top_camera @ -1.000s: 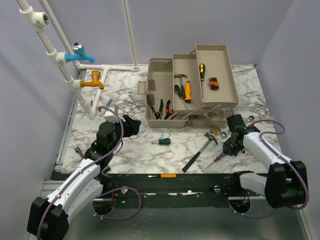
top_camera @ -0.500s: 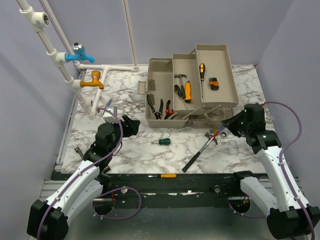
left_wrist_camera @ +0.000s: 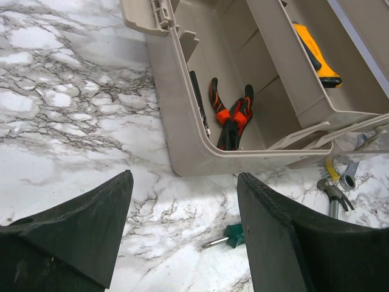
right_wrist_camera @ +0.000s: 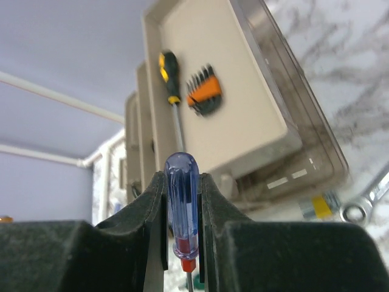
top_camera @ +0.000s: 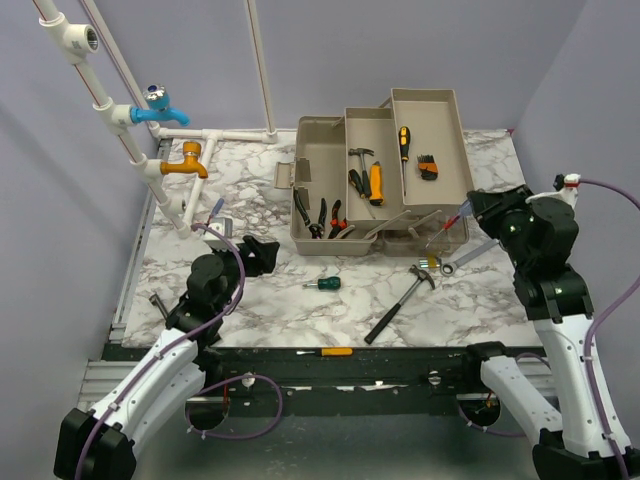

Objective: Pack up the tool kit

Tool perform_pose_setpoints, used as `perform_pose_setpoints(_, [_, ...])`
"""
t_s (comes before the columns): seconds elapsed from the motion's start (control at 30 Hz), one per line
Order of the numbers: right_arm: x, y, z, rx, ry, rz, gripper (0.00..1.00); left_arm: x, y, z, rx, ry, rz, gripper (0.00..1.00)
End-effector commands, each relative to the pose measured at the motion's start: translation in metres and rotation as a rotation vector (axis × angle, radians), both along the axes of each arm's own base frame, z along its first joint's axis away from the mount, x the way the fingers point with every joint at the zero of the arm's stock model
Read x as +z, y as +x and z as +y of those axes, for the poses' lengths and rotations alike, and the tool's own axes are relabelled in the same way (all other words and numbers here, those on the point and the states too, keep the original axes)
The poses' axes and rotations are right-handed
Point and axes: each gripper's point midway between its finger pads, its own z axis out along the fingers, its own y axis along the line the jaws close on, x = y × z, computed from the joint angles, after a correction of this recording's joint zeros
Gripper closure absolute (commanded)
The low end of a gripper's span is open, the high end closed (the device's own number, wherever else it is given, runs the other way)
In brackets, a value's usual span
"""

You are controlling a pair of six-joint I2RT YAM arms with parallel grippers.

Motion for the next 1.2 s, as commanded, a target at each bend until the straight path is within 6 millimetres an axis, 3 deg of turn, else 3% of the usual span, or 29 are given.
perform_pose_setpoints(0.0, [0.082, 0.006, -0.008, -0.028, -0.039, -0.287, 0.99, 0.005, -0.001, -0.006, -0.046, 0.001, -0.064, 0.28])
perform_pose_setpoints(0.07, [0.096, 0.012, 0.005, 0.045, -0.045, -0.36, 0.99, 0.006, -0.002, -0.006, -0.053, 0.001, -0.08, 0.27])
perform_pose_setpoints(0.2, [0.106, 0.031, 0.029, 0.165, -0.026, -0.419, 0.99, 0.008, -0.004, -0.01, -0.077, -0.003, -0.093, 0.25])
perform_pose_setpoints(0.33, [0.107, 0.058, 0.057, 0.307, -0.002, -0.413, 0.99, 0.008, -0.003, -0.011, -0.075, -0.008, -0.078, 0.12])
perform_pose_setpoints(0.4, [0.102, 0.076, 0.07, 0.378, 0.001, -0.388, 0.99, 0.007, -0.002, -0.011, -0.073, -0.004, -0.065, 0.01])
perform_pose_setpoints(0.57, [0.068, 0.12, 0.097, 0.479, -0.026, -0.27, 0.99, 0.007, -0.001, -0.011, -0.073, -0.004, -0.061, 0.01])
perform_pose_setpoints(0.8, [0.051, 0.133, 0.164, 0.557, -0.181, -0.188, 0.99, 0.008, -0.002, -0.01, -0.067, -0.006, -0.066, 0.01])
perform_pose_setpoints(0.9, [0.04, 0.141, 0.184, 0.574, -0.251, -0.148, 0.99, 0.008, -0.001, -0.01, -0.064, -0.006, -0.059, 0.02])
perform_pose_setpoints(1.17, [0.029, 0.175, 0.183, 0.469, -0.427, -0.091, 0.99, 0.006, 0.001, -0.011, -0.065, 0.0, -0.04, 0.02])
